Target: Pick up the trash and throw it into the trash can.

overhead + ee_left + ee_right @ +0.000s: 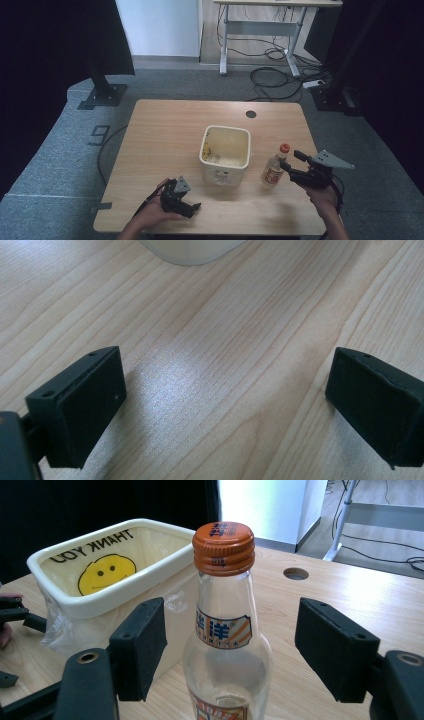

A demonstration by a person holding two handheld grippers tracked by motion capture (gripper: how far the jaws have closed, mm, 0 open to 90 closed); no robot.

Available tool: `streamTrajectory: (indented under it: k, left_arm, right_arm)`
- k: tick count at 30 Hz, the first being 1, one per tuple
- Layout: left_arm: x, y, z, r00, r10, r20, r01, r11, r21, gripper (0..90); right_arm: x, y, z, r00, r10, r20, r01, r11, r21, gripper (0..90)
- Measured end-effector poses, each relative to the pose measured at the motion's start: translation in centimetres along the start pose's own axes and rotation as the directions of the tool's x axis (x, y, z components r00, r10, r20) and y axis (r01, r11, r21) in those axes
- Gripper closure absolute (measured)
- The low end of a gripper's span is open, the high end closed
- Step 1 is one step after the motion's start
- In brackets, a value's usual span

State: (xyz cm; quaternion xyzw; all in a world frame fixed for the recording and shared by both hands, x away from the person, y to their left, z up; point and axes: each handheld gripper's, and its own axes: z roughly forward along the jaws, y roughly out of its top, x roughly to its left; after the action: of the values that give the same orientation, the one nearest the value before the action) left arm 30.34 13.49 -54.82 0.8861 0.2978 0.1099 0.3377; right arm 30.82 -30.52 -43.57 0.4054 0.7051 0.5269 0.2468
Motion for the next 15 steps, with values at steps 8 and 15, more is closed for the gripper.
streamTrajectory:
  k: [8, 15]
  left_arm:
    - [0.0, 0.1, 0.0, 1.0, 0.006, 0.004, -0.006, 1.0, 0.006, 2.2]
    - [0.0, 0.1, 0.0, 1.0, 0.007, 0.002, -0.007, 1.0, 0.005, 2.3]
  right_arm:
    - [0.0, 0.4, 1.7, 1.0, 0.0, 0.007, 0.0, 1.0, -0.006, 33.4]
    - [-0.1, 0.8, 3.7, 0.9999, -0.01, 0.007, 0.01, 1.0, 0.001, 54.7]
